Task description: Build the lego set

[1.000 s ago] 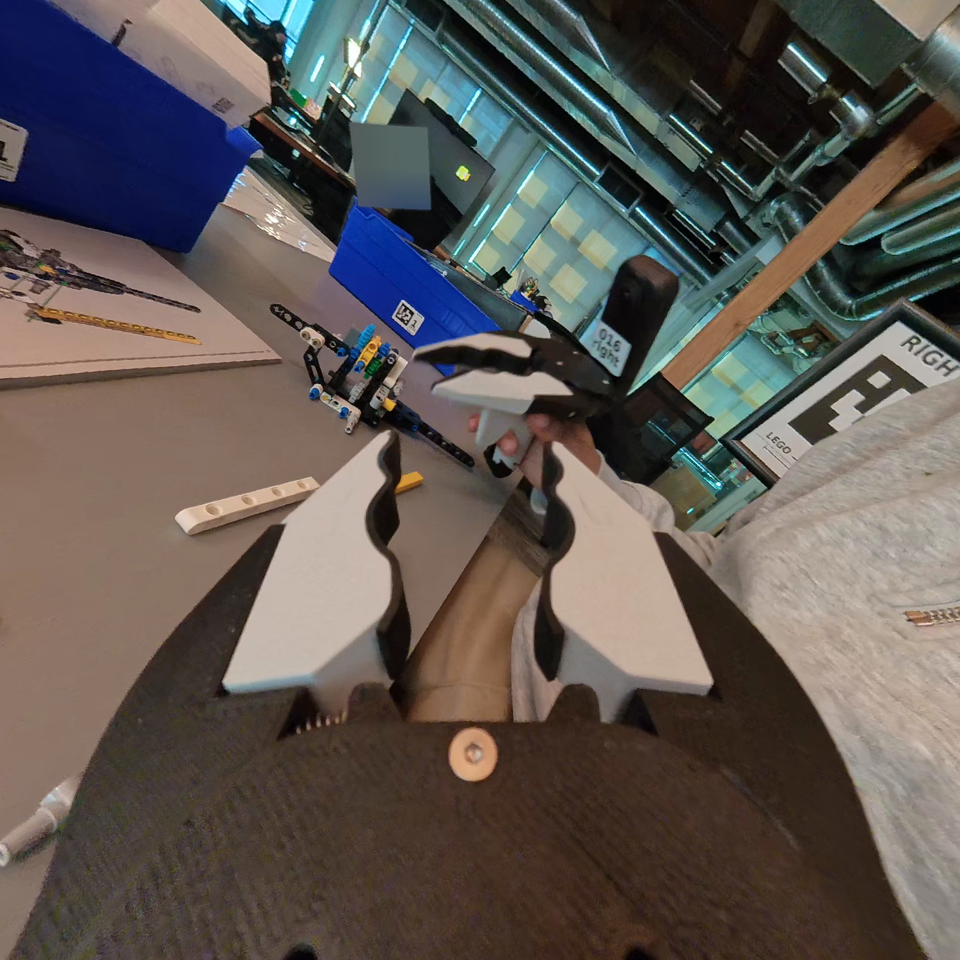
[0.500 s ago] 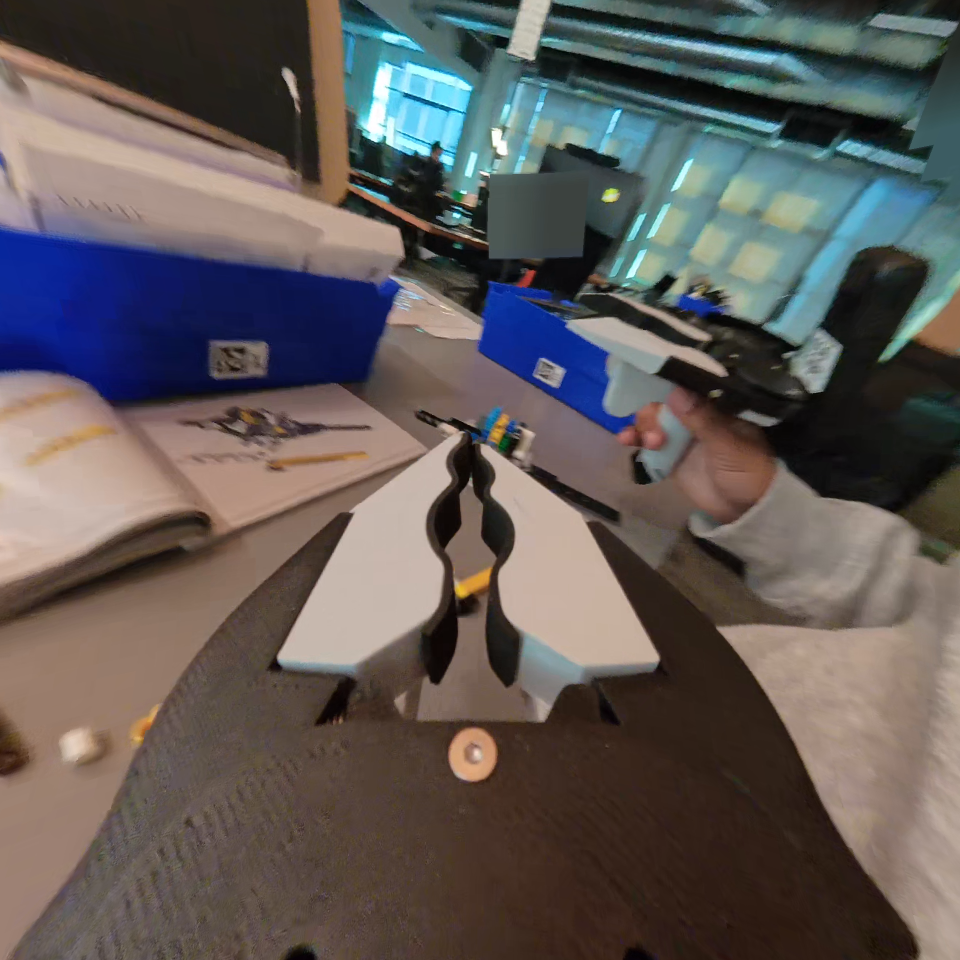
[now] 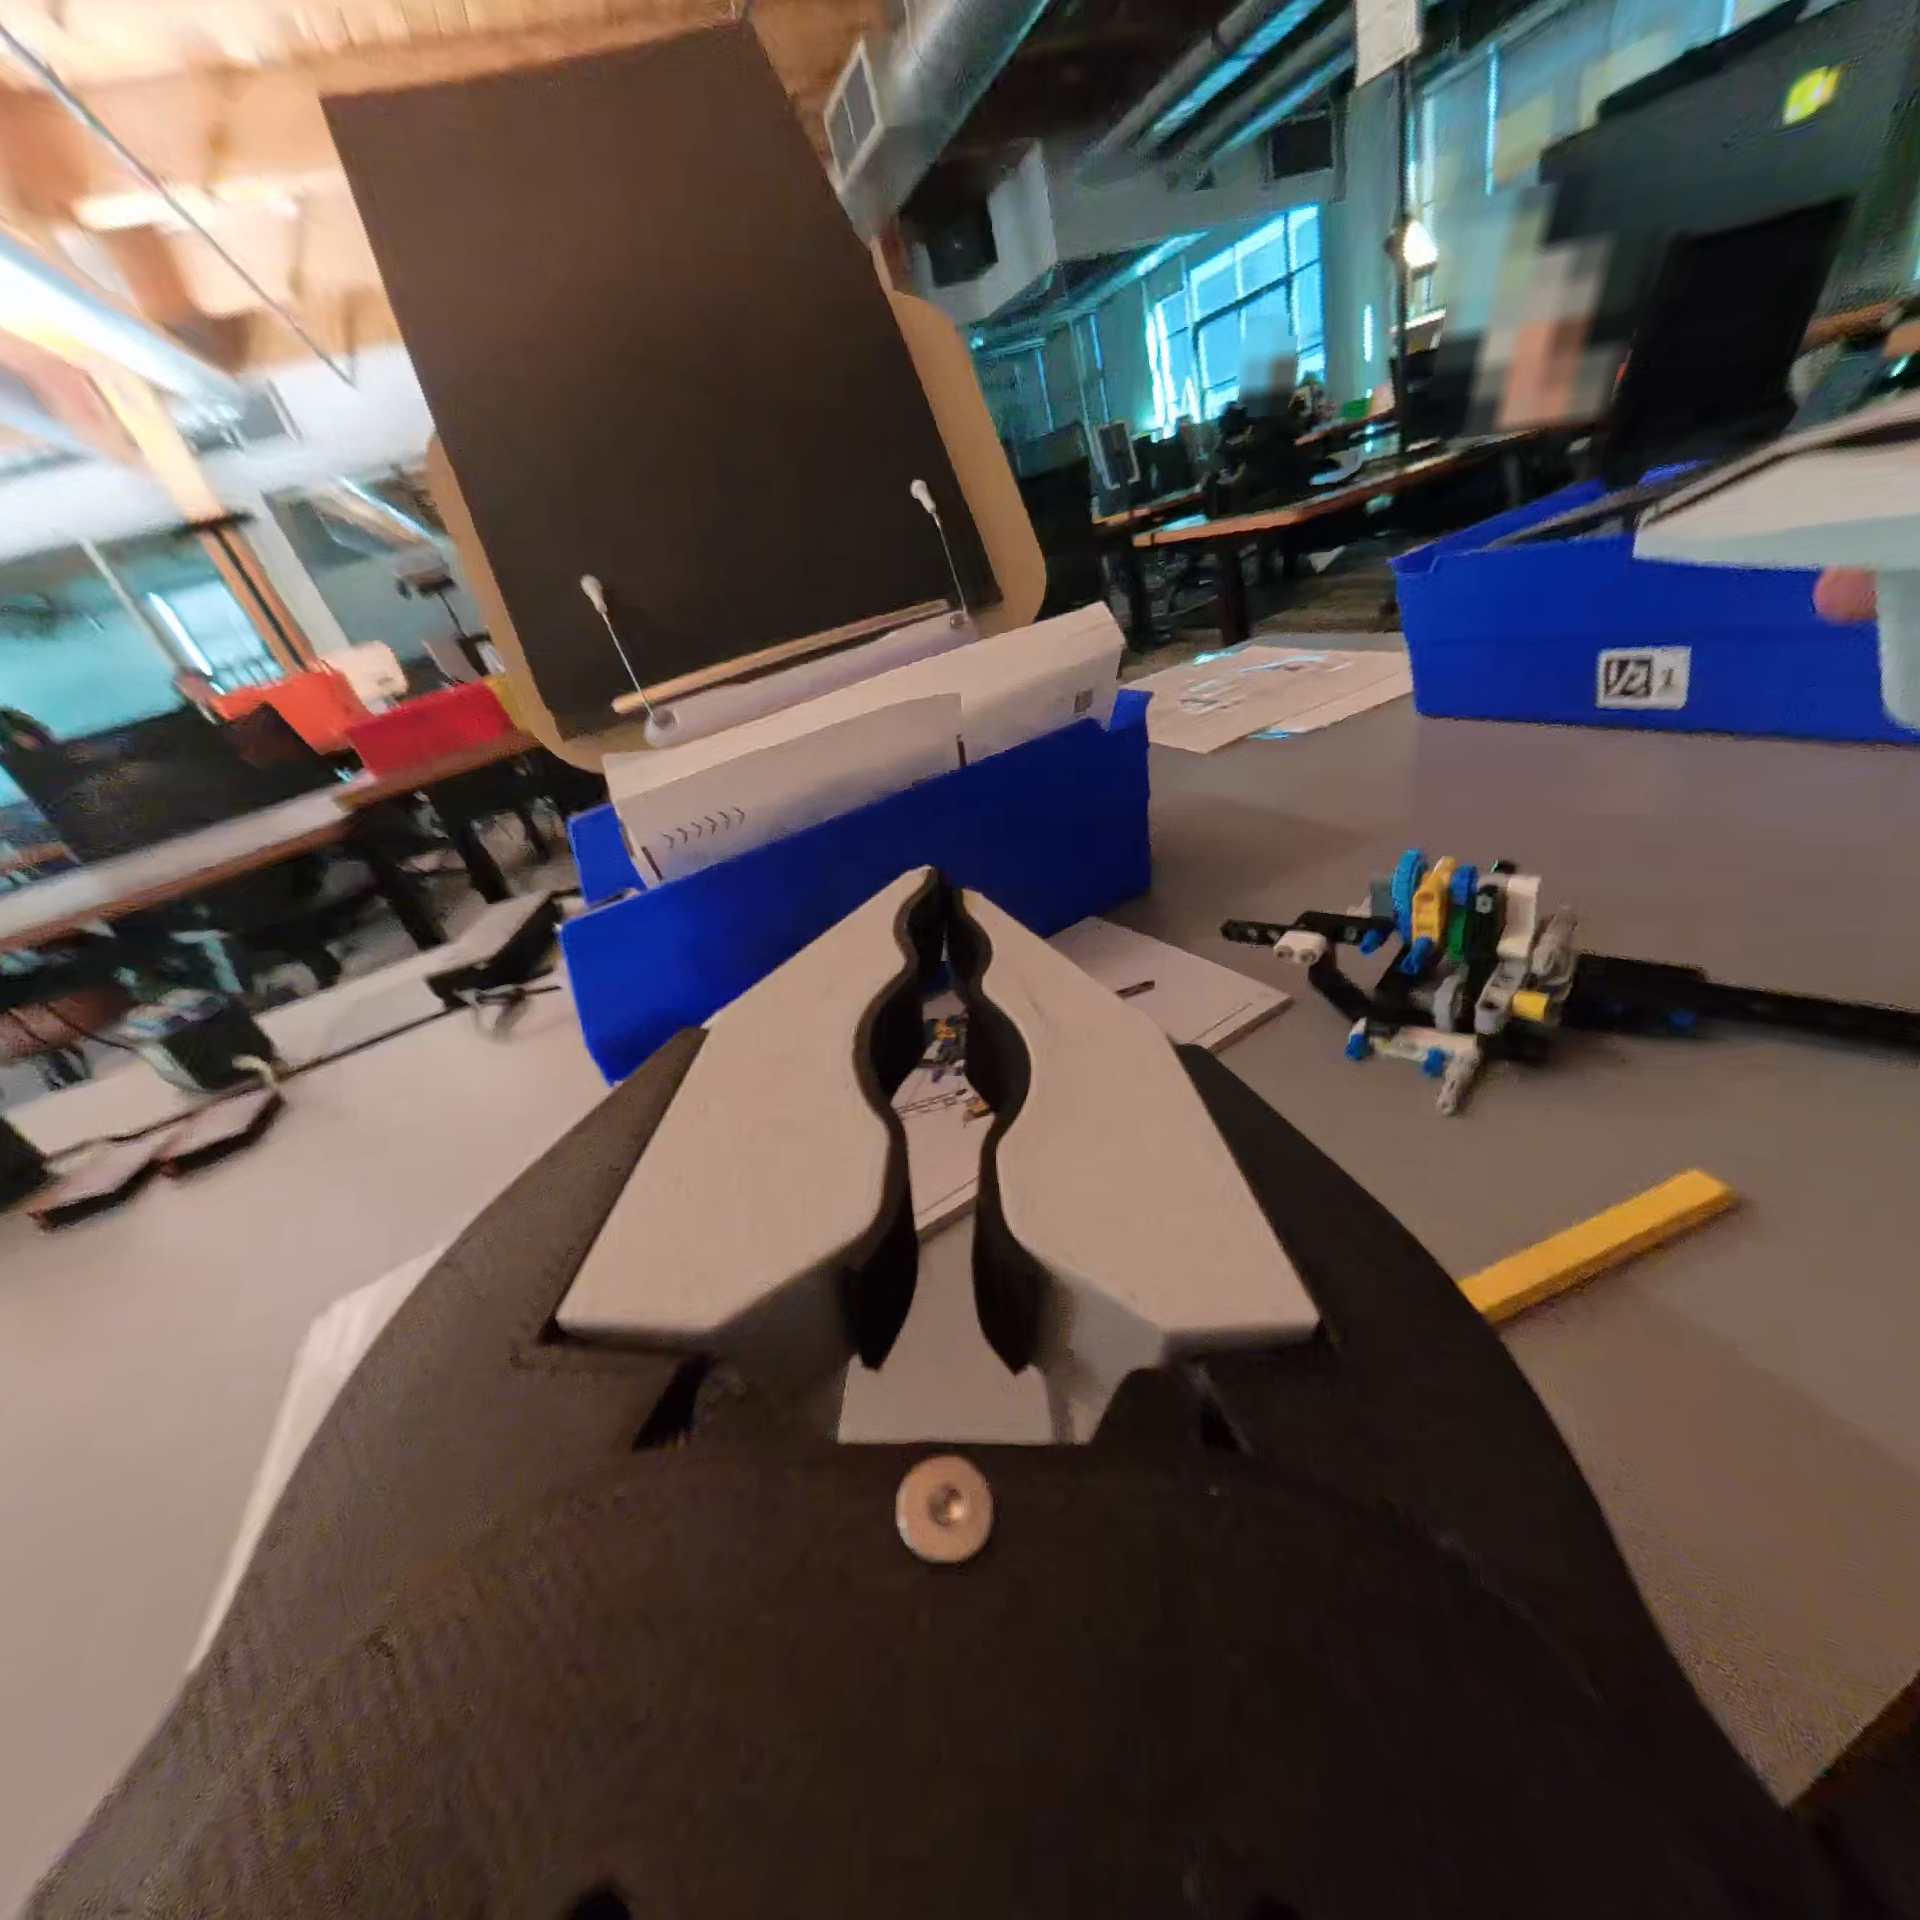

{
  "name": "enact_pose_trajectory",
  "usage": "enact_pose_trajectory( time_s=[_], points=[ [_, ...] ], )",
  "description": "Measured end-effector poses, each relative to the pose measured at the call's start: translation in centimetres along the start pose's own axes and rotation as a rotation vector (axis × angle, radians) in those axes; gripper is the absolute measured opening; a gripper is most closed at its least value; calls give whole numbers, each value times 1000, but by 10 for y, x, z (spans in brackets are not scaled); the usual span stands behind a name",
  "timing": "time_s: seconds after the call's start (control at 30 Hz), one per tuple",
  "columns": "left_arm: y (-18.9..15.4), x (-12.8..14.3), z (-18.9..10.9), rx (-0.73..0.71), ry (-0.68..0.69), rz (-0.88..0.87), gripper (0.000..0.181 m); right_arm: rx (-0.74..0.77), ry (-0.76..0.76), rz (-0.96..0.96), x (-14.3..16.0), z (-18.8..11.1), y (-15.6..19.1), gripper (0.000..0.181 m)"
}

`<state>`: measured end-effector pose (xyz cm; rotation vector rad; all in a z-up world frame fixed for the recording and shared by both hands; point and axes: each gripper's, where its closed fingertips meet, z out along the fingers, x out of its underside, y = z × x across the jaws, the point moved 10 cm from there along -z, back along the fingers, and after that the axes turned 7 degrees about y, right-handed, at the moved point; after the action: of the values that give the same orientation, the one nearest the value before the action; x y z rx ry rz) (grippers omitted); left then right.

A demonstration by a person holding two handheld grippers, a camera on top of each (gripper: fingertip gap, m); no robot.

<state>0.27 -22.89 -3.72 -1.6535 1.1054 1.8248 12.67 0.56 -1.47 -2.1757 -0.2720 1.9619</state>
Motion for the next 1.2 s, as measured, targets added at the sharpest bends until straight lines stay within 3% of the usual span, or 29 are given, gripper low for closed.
enact_pose_trajectory(
  time_s=[0.07,0.13,0.2,0.3,0.4,0.6,0.7,0.9,1.2],
  points=[
    [-3,3,-4,32,48,10,0,24,-23,-21,0,-2,5,0],
    [2,1,-11,75,24,-116,0,76,-38,-46,1,-3,8,0],
    [17,1,-15,77,13,-222,0,153,-68,-90,0,-8,5,0],
    [43,11,-18,64,69,-233,0,220,-116,-61,-3,-21,-14,0],
    [63,31,-17,48,141,-196,0,211,-117,27,3,-32,-38,0],
    [83,42,-15,118,137,-378,8,173,-65,226,29,-27,-65,0],
    [81,44,-11,118,132,-408,12,160,-20,220,34,-21,-63,0],
    [76,41,-12,61,104,-304,10,102,60,215,43,-9,-51,0],
    [94,47,-14,19,92,-415,10,82,115,232,51,2,-46,0]
  ],
)
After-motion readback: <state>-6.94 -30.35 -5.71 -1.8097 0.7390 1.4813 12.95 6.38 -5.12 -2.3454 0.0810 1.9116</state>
